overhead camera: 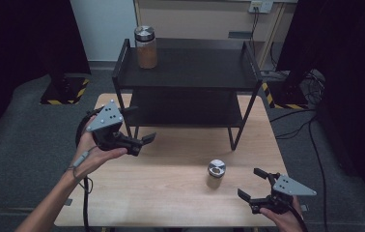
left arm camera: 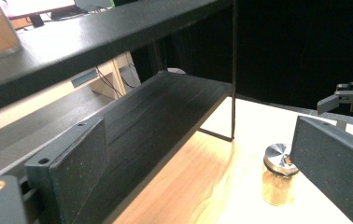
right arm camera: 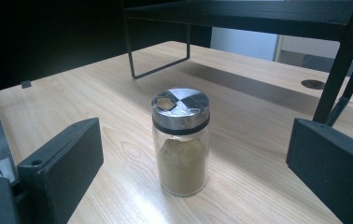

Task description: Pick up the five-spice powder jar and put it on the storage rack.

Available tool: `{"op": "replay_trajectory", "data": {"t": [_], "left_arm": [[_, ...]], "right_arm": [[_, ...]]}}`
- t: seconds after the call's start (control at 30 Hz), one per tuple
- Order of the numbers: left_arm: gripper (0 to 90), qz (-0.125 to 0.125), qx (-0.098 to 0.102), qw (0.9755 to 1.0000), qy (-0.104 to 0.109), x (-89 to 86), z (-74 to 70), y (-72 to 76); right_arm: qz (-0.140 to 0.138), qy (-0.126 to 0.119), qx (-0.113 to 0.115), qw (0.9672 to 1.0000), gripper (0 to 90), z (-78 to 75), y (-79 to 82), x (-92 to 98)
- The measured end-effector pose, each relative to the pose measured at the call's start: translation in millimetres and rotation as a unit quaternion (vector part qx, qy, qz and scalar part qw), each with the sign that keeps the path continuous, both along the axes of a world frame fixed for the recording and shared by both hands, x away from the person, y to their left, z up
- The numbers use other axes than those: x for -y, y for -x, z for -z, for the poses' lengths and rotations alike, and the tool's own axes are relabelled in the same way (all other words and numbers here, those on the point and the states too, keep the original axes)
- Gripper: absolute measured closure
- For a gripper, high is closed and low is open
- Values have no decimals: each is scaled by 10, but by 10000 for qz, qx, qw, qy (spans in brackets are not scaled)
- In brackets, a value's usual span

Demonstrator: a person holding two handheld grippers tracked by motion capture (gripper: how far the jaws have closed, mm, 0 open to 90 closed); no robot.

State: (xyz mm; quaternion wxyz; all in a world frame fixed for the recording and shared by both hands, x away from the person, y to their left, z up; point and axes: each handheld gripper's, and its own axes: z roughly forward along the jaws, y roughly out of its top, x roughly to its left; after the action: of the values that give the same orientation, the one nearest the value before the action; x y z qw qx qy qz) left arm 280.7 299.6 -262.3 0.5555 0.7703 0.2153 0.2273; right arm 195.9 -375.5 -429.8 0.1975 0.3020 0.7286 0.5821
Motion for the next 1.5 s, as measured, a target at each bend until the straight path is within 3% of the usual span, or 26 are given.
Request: {"op": "replay_trajectory", "data": {"t": [0.23,0.5,0.77,1.0,1.23,1.5], "left_arm": [[36,24,-143,9999,-67,62,253,-35],[39,-123,-308,9992,-239,137,548,-57],[41,-511,-510,9973,-101,80,868,-20],[38,-857,-683,9940,8,-39,1091,20],[38,-1148,-685,9909,174,-151,1263,155],[39,-1405,-620,9873,397,-311,1383,424]], "right_arm": [[-7,0,-1,10000,43,3,-3,0],[-1,1,12,10000,44,0,3,2],[10,-2,17,10000,44,0,7,7],[4,1,26,10000,44,-2,9,2],[10,9,14,10000,44,-1,6,0],[12,11,18,10000,44,-3,8,-1]]}}
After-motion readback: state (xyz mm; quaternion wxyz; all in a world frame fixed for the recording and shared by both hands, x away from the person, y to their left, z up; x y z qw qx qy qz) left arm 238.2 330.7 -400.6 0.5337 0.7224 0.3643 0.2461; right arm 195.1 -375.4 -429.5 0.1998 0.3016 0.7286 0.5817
